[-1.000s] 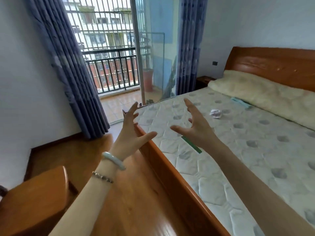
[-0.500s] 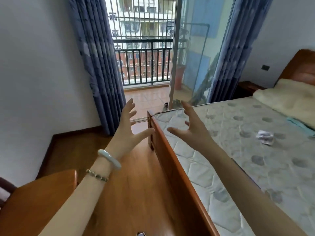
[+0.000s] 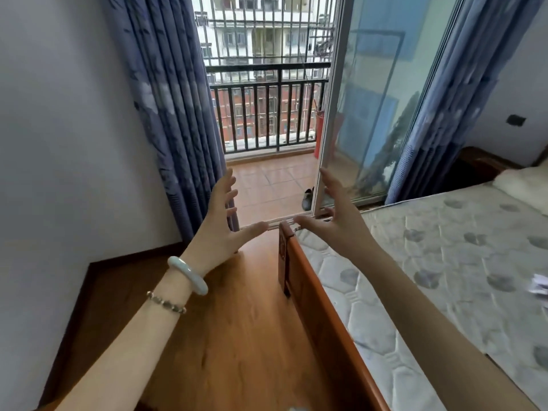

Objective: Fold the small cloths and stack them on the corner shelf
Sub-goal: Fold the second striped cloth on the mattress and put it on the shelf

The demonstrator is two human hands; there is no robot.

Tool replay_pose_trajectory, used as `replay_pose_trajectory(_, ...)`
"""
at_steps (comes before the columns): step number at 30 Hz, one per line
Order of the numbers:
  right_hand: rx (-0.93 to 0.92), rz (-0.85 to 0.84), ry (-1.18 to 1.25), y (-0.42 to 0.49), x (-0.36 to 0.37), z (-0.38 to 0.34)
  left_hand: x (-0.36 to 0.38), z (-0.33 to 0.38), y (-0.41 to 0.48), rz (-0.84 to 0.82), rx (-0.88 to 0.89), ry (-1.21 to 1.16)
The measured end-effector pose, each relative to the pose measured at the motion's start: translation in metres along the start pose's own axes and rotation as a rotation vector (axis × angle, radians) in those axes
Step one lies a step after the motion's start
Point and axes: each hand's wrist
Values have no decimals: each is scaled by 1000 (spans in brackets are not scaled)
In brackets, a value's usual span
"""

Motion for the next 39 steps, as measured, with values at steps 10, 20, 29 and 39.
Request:
replay_pose_trajectory(10,-29,49,11,245,60,44,-14,-161,205,-18,12,-52)
replay_pose_trajectory(20,-4,112,-77,465,77,82,-25,-296,401,-4,33,-150)
replay_pose_trajectory(29,145,307,-85,630,92,139,3,-412,602,-190,268,-157)
replay_pose_trajectory(39,350,629,-61,758,79,177,72,-473,815,-442,371,-347)
Point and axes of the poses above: each hand's wrist, its own y-axis towards the middle knuckle, its own x-axis out of the palm, z = x × y, and after that the axes turned 8 degrees about x, right-handed
